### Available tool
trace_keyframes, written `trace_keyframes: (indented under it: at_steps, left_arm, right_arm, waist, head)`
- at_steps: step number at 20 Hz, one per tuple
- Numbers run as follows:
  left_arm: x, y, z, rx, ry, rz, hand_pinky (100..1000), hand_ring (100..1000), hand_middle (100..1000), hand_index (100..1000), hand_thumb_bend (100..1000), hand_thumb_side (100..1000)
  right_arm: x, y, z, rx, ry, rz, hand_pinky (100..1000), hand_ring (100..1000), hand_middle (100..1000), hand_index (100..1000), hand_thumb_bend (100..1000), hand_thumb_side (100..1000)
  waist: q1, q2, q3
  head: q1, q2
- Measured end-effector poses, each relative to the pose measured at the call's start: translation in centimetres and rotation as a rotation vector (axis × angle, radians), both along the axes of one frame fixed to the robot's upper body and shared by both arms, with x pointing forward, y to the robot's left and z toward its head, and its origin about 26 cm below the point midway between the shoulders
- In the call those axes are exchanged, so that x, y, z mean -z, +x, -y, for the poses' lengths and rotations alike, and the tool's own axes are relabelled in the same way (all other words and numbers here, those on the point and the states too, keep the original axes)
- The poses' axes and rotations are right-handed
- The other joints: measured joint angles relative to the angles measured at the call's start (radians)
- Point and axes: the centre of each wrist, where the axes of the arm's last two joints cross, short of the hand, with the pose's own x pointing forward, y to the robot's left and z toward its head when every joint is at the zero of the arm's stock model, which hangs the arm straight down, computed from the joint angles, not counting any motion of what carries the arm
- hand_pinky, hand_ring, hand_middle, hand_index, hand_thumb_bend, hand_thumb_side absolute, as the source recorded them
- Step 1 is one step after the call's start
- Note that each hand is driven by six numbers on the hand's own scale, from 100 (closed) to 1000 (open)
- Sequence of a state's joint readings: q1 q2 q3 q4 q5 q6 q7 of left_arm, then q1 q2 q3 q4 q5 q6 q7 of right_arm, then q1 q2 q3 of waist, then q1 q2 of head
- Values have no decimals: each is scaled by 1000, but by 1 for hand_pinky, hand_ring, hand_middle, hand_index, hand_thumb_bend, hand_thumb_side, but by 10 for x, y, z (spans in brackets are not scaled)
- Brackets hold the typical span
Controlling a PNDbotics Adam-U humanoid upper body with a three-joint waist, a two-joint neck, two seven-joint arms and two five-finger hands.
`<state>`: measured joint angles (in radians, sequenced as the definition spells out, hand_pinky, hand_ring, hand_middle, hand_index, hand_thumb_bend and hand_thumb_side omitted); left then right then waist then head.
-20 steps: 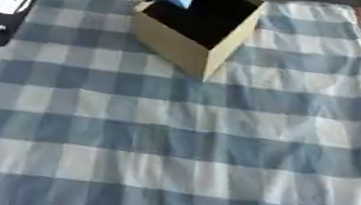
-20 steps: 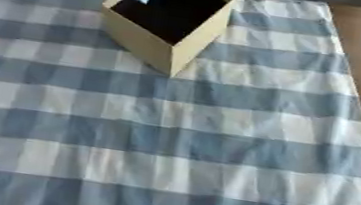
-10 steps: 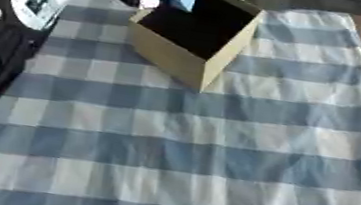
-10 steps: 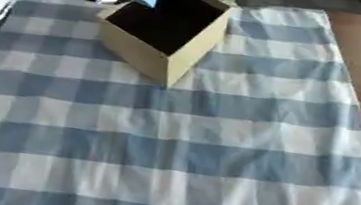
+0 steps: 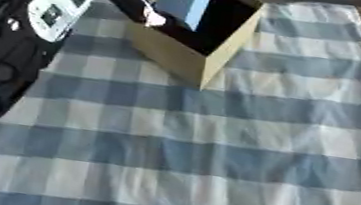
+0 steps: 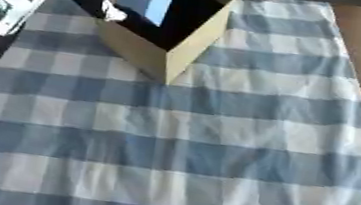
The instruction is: Pick up objects on the table and place them in the box.
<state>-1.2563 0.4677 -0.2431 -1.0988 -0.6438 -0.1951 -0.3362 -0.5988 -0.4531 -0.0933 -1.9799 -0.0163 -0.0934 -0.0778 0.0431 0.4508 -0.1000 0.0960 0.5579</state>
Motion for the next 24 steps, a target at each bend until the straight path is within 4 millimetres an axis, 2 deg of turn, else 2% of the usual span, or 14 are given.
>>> trace_keyframes:
  at_steps: [6, 14, 17, 19, 21, 22, 23, 24]
  left_arm:
    - [0, 6, -1, -63, -1, 22, 271, 447, 439, 424, 100, 148]
    - [-4, 9, -4, -86, -22, 54, 287, 457, 448, 435, 100, 168]
    - [-3, 10, -7, -100, -14, 51, 293, 460, 452, 440, 100, 182]
    - [-1, 11, -8, -111, -4, 43, 322, 480, 474, 469, 101, 202]
    - [0, 13, -10, -119, 14, 30, 399, 557, 555, 575, 191, 257]
    - [1, 13, -10, -121, 27, 21, 434, 618, 610, 664, 261, 288]
    - [1, 14, -10, -119, 43, 14, 439, 628, 623, 679, 277, 292]
    - [1, 14, -10, -116, 60, 8, 457, 656, 664, 727, 338, 311]
  right_arm:
    - [-5, 0, -5, -37, 5, 9, 712, 753, 654, 828, 100, 980]
    - [0, 1, -4, -46, 4, -21, 711, 752, 653, 829, 100, 983]
    - [0, 1, -4, -50, 6, -22, 711, 751, 653, 829, 100, 985]
    - [0, 1, -4, -51, 8, -22, 711, 751, 652, 829, 100, 986]
    - [0, 1, -3, -49, 11, -21, 710, 751, 651, 829, 100, 988]
    - [0, 1, -3, -48, 13, -22, 710, 750, 651, 829, 100, 988]
    - [0, 1, -3, -48, 15, -23, 710, 750, 651, 829, 100, 989]
    - [0, 1, -2, -47, 17, -25, 709, 749, 650, 829, 100, 989]
  waist:
    - [17, 23, -49]
    - [21, 26, -50]
    - [29, 27, -72]
    - [34, 31, -79]
    - [35, 34, -84]
    - [36, 35, -87]
    - [37, 36, -90]
    - [38, 37, -90]
  head:
    - [29, -20]
    - [43, -23]
    - [52, -23]
    - [57, -23]
    - [60, -23]
    - [61, -23]
    - [62, -23]
    - [63, -23]
